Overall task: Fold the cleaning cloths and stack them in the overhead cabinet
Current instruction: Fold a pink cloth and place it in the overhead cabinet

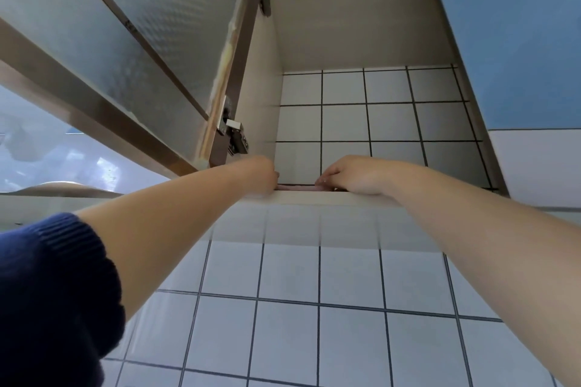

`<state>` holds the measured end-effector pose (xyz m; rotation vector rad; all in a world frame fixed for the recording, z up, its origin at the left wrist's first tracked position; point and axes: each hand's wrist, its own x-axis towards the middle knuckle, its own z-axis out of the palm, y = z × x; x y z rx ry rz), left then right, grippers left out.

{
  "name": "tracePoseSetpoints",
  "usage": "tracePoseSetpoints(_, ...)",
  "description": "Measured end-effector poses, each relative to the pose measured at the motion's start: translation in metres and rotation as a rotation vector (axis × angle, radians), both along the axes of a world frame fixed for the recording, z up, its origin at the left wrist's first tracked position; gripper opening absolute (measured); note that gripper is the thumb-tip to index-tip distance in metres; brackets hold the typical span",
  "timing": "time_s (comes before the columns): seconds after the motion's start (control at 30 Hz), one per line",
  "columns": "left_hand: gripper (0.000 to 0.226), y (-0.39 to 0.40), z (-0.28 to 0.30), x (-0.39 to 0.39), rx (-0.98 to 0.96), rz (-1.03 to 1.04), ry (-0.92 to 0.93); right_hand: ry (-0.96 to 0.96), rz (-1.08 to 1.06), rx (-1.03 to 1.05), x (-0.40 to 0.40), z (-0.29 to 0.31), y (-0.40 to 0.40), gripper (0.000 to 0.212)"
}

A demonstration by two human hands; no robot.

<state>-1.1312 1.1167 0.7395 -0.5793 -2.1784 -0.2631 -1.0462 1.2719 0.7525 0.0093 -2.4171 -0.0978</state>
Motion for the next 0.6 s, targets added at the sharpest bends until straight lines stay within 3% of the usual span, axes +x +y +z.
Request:
tracePoseSetpoints(0.07, 0.038, 0.000, -0.004, 0.003, -0.035, 0.003, 0.020, -0.048, -0.014, -0.016, 0.002, 0.000, -0.003, 0.034)
tracePoseSetpoints(0.37, 0.047, 0.003, -0.005, 0.012, 0.246, -0.133, -0.149, -0.084, -0.025, -0.077, 0.004, -0.003, -0.008, 0.045)
tracePoseSetpoints(0.43, 0.044, 0.002, -0.010, 0.019, 0.207, -0.119, -0.112, -0.002, 0.048, -0.086, 0.000, -0.004, -0.004, 0.043)
tracePoseSetpoints(0.5, 0.042, -0.002, -0.016, 0.019, 0.287, -0.224, -0.095, 0.175, 0.095, -0.062, -0.005, -0.005, -0.001, 0.038)
tracePoseSetpoints(0.6, 0.042, -0.007, -0.026, 0.028, 0.283, -0.367, 0.070, 0.458, 0.064, 0.111, -0.006, -0.012, 0.002, 0.037)
